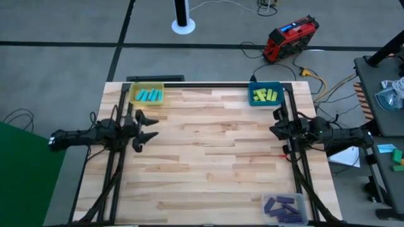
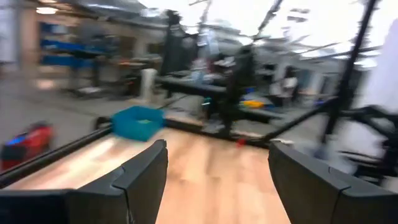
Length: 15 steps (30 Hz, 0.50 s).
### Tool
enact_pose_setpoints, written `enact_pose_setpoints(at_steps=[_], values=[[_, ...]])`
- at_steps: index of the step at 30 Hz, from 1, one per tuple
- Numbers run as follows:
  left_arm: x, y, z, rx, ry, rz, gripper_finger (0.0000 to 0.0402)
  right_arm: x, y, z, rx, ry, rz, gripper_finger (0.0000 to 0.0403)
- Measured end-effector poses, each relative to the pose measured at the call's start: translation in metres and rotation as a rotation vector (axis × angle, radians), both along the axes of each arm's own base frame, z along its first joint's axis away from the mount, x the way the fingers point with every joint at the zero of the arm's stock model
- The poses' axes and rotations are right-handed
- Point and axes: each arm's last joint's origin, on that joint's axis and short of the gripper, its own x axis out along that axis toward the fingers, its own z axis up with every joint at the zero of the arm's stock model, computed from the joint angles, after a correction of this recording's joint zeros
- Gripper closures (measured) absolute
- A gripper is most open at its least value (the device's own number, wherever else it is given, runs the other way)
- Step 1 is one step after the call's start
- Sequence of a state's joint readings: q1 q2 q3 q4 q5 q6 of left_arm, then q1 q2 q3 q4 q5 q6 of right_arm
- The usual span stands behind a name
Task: Sort blocks
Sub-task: Return to Home Position
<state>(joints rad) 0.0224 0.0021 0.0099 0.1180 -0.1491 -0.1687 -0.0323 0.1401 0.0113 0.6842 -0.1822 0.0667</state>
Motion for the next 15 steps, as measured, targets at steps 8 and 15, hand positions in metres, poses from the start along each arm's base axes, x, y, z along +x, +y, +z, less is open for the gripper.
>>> enact_pose_setpoints(at_steps=[8, 15], values=[[0.001, -0.005, -0.007, -0.014, 0.069, -0.205, 0.0148, 0.011, -0.004, -0.023, -0.107, 0.246, -0.206, 0.0390], [0.001, -0.005, -0.008, 0.113, 0.093, -0.196, 0.0148, 0.012, -0.008, -0.029, -0.093, 0.319, -0.338, 0.0390]])
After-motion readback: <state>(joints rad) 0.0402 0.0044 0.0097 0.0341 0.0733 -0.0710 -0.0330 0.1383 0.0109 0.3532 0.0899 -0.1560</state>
